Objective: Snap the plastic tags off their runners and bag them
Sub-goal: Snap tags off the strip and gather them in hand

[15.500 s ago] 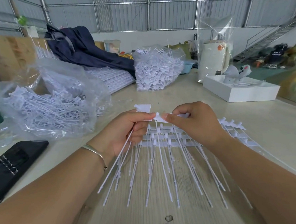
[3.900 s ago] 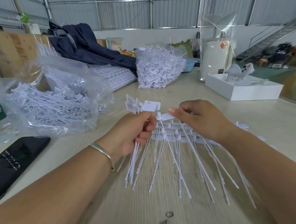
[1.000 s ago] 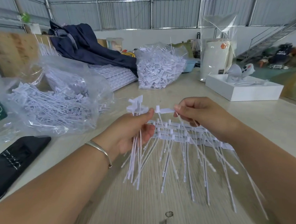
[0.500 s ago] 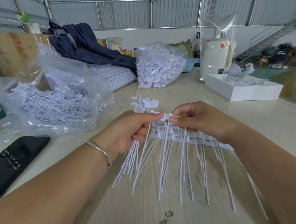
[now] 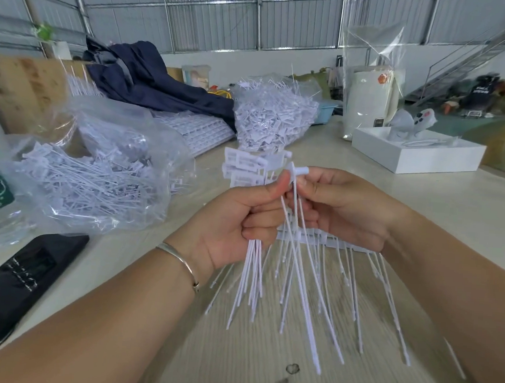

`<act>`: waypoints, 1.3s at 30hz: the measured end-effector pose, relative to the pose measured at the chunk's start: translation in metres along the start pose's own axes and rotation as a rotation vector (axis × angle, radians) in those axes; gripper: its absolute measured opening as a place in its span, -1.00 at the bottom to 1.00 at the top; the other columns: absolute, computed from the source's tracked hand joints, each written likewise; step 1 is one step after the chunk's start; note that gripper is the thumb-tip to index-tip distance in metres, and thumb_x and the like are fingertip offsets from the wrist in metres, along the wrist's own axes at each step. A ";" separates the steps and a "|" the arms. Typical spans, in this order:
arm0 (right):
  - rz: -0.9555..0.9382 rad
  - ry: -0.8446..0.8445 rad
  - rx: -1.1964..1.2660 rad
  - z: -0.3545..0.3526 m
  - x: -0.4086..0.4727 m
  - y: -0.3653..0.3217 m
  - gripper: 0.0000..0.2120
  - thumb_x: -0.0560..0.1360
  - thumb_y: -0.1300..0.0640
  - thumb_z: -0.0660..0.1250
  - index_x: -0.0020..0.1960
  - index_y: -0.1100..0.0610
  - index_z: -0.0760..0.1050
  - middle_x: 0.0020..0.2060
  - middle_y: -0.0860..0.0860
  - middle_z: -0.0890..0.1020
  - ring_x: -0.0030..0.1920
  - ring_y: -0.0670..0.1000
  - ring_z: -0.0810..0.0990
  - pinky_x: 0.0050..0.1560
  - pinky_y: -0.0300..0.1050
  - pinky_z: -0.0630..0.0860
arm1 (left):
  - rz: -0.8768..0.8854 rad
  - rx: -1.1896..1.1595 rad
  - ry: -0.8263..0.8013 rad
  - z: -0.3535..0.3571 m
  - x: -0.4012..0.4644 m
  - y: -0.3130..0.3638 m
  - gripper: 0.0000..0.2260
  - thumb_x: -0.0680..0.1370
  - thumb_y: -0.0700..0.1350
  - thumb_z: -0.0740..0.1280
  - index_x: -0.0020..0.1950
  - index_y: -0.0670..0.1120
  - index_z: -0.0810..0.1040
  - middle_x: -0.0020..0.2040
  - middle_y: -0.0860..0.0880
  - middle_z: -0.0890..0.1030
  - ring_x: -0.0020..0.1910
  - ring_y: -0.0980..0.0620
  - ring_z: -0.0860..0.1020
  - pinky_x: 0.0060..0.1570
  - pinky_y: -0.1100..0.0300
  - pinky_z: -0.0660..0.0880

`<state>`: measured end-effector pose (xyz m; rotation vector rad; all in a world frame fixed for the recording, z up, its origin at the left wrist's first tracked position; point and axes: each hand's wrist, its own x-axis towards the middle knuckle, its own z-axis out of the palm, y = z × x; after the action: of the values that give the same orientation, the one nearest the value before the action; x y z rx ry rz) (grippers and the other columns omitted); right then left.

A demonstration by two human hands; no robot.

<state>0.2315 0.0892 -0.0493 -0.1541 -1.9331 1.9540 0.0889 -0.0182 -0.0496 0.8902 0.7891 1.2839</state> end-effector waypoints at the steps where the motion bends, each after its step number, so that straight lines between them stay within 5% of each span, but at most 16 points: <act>1: -0.001 -0.011 -0.009 0.000 0.000 -0.001 -0.86 0.48 0.07 0.30 -0.09 0.13 0.57 -0.41 -0.09 0.51 -0.41 -0.11 0.32 -0.34 -0.28 0.33 | -0.004 0.007 -0.001 0.000 0.000 0.000 -0.87 0.36 -0.03 0.45 -0.31 -0.05 0.58 -0.56 0.11 0.23 -0.66 0.17 0.13 -0.66 0.40 0.02; 10: -0.070 0.274 -0.111 -0.001 0.000 -0.003 -0.82 0.25 0.04 0.49 -0.20 0.05 0.57 -0.41 0.05 0.38 -0.43 -0.05 0.27 -0.43 -0.27 0.29 | 0.010 0.053 0.204 -0.007 0.003 -0.002 -0.80 0.39 0.01 0.45 -0.25 -0.09 0.52 -0.39 0.05 0.39 -0.65 0.20 0.15 -0.68 0.38 0.04; 17: -0.149 0.450 -0.224 -0.007 -0.001 -0.007 -0.95 0.35 0.19 0.50 -0.19 0.09 0.67 -0.44 0.03 0.41 -0.45 -0.06 0.27 -0.36 -0.18 0.19 | 0.058 0.117 0.324 -0.008 0.006 -0.002 -0.80 0.41 -0.06 0.44 -0.27 -0.05 0.43 -0.36 0.05 0.45 -0.63 0.20 0.15 -0.69 0.37 0.04; 22: -0.163 0.492 -0.451 -0.006 0.000 -0.006 -0.97 0.39 0.28 0.46 -0.20 0.18 0.67 -0.48 0.02 0.45 -0.48 -0.12 0.32 -0.42 -0.32 0.26 | 0.012 0.226 0.360 -0.008 0.007 -0.007 -0.87 0.55 -0.20 0.30 -0.19 -0.07 0.43 -0.39 0.05 0.46 -0.61 0.19 0.13 -0.70 0.38 0.07; 28: -0.152 0.456 -0.536 -0.010 -0.001 -0.010 -0.92 0.41 0.34 0.43 -0.19 0.18 0.65 -0.53 -0.18 0.51 -0.51 -0.22 0.39 -0.40 -0.52 0.30 | 0.025 0.448 0.367 -0.006 0.005 -0.007 -0.90 0.53 -0.18 0.35 -0.17 -0.06 0.49 -0.44 0.06 0.36 -0.56 0.15 0.09 -0.63 0.35 0.05; 32: -0.128 0.408 -0.563 -0.007 -0.003 -0.012 -0.95 0.41 0.32 0.44 -0.19 0.21 0.66 -0.41 -0.05 0.56 -0.44 -0.23 0.41 -0.33 -0.50 0.31 | 0.021 0.547 0.369 -0.006 0.005 -0.006 -0.80 0.51 -0.19 0.35 -0.32 -0.03 0.49 -0.47 0.04 0.33 -0.54 0.11 0.09 -0.61 0.33 0.06; 35: -0.085 0.358 -0.589 -0.004 -0.004 -0.015 -0.96 0.41 0.33 0.44 -0.18 0.22 0.65 -0.19 0.18 0.67 -0.19 -0.12 0.55 -0.03 -0.28 0.40 | 0.008 0.629 0.339 -0.007 0.004 -0.005 -0.78 0.48 -0.22 0.34 -0.34 -0.04 0.43 -0.50 0.04 0.24 -0.56 0.11 0.14 -0.63 0.35 0.10; 39: -0.011 0.272 -0.582 -0.003 -0.006 -0.017 -0.90 0.40 0.37 0.40 -0.19 0.21 0.64 -0.15 0.47 0.50 -0.15 0.11 0.36 -0.06 -0.02 0.22 | -0.033 0.700 0.285 -0.007 0.002 -0.005 -0.75 0.44 -0.25 0.32 -0.37 0.00 0.38 -0.50 0.03 0.19 -0.56 0.11 0.13 -0.58 0.34 0.08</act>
<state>0.2410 0.0892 -0.0336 -0.5314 -2.2370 1.2314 0.0854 -0.0159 -0.0572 1.2457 1.5254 1.1237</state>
